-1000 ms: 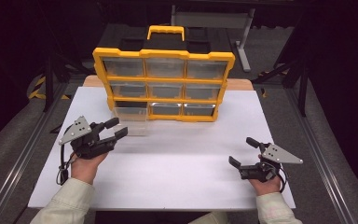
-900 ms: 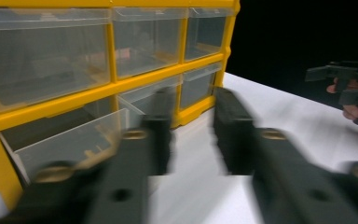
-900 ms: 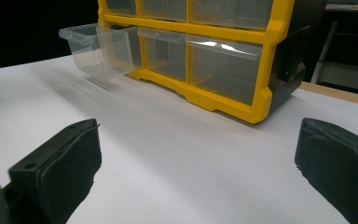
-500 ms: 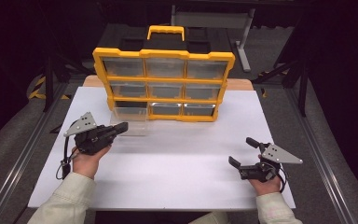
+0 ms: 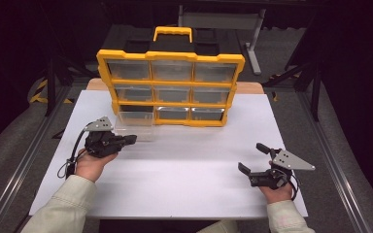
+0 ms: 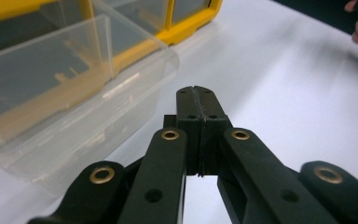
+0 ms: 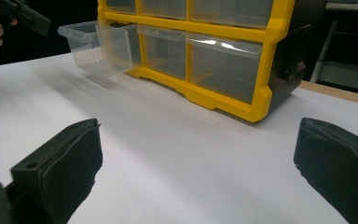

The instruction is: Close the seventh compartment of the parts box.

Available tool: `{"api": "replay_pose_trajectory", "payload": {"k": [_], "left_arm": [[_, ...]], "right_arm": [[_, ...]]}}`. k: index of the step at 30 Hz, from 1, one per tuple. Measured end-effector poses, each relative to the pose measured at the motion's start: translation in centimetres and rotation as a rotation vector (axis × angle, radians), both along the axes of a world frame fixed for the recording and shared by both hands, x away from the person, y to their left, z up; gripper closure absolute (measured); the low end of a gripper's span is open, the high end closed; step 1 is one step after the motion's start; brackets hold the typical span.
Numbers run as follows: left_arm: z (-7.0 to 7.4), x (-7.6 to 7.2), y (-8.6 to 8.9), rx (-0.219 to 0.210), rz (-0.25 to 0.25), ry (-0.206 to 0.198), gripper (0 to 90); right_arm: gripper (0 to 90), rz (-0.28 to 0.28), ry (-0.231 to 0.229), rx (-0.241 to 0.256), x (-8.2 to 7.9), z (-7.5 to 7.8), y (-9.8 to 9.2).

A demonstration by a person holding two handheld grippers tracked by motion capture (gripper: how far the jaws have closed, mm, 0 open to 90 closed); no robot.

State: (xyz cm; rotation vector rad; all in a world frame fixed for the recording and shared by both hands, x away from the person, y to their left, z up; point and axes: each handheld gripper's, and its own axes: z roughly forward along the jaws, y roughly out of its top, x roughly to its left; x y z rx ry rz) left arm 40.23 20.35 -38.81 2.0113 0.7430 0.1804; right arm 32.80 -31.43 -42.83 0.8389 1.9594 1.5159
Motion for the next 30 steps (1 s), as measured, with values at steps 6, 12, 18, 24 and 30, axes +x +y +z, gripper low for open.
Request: {"api": "replay_pose_trajectory", "payload": {"k": [6,12,18,24,30], "left_arm": [[-0.5,0.5,-0.3,0.052,-0.009,0.049,89.6],[-1.0,0.9,-0.6,0.080,0.004,0.080,89.6],[-1.5,1.6,-0.7,0.108,0.028,0.102,89.6],[-2.0,2.2,-0.8,0.133,0.051,0.112,89.7],[-2.3,2.7,-0.9,0.143,0.093,0.128,89.7]], "right_arm": [[1.5,0.000,0.002,0.000,0.0,0.0,0.0],[1.6,0.001,0.002,0.001,0.0,0.0,0.0],[1.7,0.001,0.003,0.001,0.0,0.0,0.0],[1.9,0.002,0.006,0.003,0.0,-0.1,0.0],[2.1,0.005,0.007,0.004,0.1,-0.1,0.0]]}}
